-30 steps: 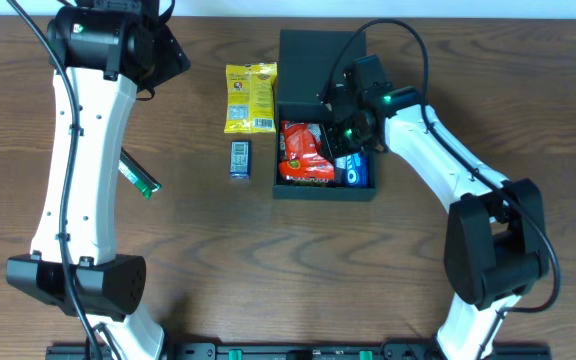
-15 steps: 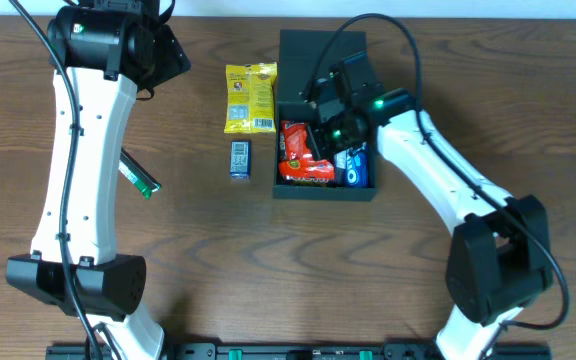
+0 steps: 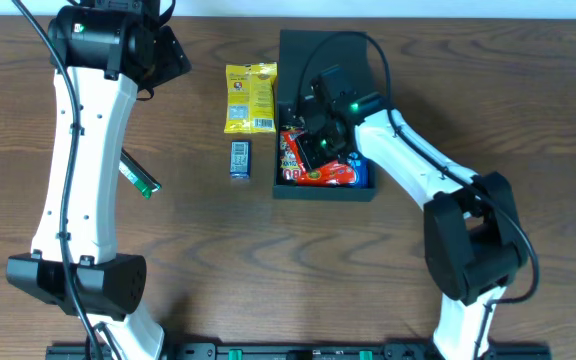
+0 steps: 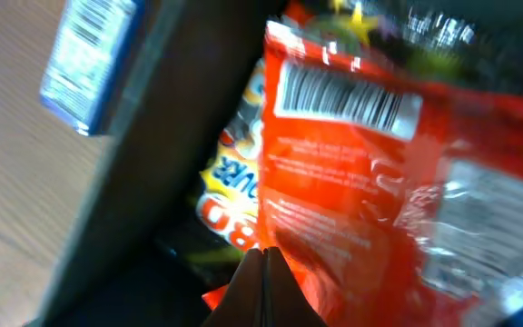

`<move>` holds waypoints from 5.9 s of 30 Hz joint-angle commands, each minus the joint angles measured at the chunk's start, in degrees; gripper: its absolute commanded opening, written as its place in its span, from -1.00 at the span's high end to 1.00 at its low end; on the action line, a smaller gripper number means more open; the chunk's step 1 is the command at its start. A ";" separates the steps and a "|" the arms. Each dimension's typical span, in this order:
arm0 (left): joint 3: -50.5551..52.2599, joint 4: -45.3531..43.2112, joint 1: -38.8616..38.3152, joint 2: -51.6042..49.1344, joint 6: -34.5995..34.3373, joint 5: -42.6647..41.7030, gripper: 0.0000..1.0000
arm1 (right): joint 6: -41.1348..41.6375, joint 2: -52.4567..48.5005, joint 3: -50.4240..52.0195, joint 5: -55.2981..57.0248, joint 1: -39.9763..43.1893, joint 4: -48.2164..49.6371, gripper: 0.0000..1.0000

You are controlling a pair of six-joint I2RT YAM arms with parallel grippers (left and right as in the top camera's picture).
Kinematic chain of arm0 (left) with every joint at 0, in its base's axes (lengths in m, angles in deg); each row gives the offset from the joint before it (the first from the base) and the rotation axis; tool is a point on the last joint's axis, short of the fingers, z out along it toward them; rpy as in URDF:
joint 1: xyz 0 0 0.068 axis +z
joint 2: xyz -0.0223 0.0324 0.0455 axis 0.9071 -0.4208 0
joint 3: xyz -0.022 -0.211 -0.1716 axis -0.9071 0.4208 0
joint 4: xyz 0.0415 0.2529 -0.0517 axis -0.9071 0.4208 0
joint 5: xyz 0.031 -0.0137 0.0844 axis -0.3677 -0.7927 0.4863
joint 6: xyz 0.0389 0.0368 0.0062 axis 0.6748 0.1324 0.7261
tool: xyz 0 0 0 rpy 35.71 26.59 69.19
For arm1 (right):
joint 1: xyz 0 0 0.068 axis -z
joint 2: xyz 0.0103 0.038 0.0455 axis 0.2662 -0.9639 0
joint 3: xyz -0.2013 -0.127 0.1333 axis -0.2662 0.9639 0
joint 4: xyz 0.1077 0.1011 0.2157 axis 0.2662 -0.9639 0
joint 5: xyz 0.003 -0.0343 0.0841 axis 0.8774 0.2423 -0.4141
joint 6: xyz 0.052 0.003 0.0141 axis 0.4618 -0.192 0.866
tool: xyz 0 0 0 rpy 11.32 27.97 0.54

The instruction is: Pack container

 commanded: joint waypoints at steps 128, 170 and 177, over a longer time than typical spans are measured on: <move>18.14 -15.65 0.13 -0.98 1.05 -3.19 -0.91 | -3.87 1.33 -2.27 -3.13 0.26 -4.98 0.97; 18.29 -16.74 0.07 -1.01 1.44 -3.26 -0.91 | -4.31 0.20 -24.68 -8.04 4.66 -12.66 0.11; 23.54 -27.17 0.07 -1.09 2.27 -6.97 -0.91 | -4.24 2.21 -26.40 -6.84 15.50 -10.75 -0.72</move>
